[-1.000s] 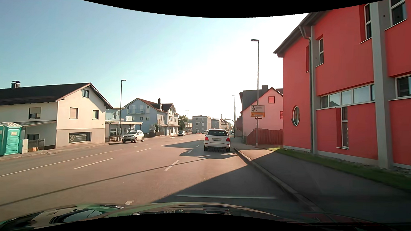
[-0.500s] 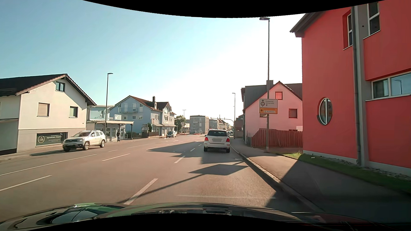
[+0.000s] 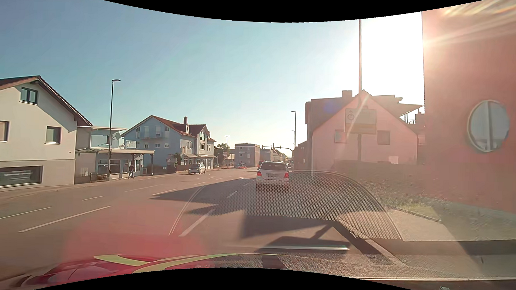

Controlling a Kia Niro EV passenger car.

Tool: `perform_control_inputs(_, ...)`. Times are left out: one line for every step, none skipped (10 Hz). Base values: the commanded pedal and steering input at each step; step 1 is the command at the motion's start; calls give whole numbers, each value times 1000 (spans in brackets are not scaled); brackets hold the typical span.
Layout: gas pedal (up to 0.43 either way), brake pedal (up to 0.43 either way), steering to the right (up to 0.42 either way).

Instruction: Follow the waypoints while adhering to traffic rules and regulations

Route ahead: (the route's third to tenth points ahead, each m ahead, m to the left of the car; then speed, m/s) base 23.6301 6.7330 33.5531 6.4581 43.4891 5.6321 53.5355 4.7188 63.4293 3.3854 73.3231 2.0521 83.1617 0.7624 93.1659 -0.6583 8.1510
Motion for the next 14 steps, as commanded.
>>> perform_control_inputs(0,0,9)
perform_control_inputs(0,0,9)
perform_control_inputs(0,0,8)
perform_control_inputs(0,0,8)
perform_control_inputs(0,0,8)
perform_control_inputs(0,0,9)
perform_control_inputs(0,0,11)
perform_control_inputs(0,0,11)
perform_control_inputs(0,0,9)
perform_control_inputs(0,0,8)
perform_control_inputs(0,0,8)
perform_control_inputs(0,0,7)
perform_control_inputs(0,0,7)
perform_control_inputs(0,0,7)
